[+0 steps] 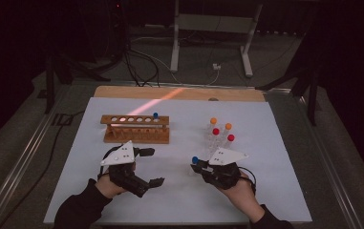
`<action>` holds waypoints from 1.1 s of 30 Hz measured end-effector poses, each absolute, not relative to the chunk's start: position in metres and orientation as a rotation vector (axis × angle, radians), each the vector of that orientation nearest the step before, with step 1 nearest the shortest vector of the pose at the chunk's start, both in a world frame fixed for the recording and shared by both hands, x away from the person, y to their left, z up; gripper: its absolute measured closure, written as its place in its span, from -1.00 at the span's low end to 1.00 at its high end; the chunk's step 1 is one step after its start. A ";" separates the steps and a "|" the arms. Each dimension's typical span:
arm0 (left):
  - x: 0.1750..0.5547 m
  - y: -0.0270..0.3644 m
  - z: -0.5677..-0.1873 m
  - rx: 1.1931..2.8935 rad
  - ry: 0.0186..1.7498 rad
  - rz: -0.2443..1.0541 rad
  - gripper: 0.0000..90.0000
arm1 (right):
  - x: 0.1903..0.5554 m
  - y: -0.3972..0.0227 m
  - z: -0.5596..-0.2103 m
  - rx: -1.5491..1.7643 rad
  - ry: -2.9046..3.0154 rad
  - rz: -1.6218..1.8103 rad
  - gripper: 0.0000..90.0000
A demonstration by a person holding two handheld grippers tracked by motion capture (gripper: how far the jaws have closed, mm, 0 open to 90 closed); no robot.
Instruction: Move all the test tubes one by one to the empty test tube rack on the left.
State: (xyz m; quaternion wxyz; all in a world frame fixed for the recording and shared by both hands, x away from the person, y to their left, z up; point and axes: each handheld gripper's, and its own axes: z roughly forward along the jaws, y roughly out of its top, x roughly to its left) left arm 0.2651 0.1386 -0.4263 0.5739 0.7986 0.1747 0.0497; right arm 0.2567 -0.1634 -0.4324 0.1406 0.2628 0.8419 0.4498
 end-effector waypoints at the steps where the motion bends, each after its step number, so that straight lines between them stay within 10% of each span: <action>1: 0.265 0.137 -0.426 1.871 0.408 0.107 -0.98 | 0.256 -0.162 -0.432 0.754 2.438 1.300 0.72; 20: 0.275 0.108 -0.417 1.877 0.332 0.096 -0.84 | 0.246 -0.149 -0.431 0.685 2.491 1.337 0.72; 33: 0.275 0.089 -0.419 1.898 0.277 0.117 -0.10 | 0.244 -0.146 -0.432 0.670 2.509 1.339 0.72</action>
